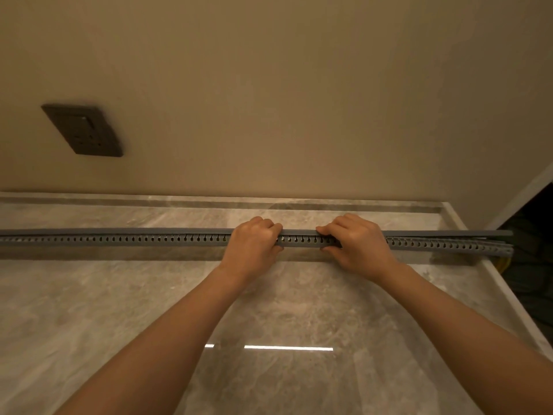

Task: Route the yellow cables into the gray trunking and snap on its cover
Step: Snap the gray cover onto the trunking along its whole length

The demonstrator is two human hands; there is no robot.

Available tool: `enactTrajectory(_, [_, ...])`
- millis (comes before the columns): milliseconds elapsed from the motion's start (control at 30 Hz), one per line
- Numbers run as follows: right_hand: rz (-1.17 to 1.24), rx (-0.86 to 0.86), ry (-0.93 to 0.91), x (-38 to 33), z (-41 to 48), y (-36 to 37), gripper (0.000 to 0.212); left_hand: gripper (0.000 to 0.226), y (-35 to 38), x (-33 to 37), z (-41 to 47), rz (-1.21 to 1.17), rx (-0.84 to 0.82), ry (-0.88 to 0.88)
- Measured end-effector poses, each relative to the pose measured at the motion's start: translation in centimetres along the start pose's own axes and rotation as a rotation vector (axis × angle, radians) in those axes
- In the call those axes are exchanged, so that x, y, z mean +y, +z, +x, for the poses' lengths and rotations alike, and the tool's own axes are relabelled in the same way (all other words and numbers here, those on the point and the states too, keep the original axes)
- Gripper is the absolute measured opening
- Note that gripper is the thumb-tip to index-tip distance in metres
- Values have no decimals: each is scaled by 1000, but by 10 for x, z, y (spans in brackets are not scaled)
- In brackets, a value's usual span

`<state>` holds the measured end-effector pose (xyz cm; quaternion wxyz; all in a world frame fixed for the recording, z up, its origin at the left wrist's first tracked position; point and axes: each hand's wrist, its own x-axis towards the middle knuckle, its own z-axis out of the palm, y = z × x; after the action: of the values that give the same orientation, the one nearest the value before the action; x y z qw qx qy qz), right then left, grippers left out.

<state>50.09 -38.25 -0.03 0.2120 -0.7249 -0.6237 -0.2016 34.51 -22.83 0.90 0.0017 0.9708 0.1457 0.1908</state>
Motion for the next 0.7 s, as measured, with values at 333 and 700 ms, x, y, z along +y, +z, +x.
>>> enactTrajectory(333, [47, 15, -21, -1, 0, 5, 36, 22, -2, 29, 11, 4, -53, 71])
enactTrajectory(700, [35, 49, -24, -4, -2, 3, 27, 24, 0, 45, 22, 64, -132, 71])
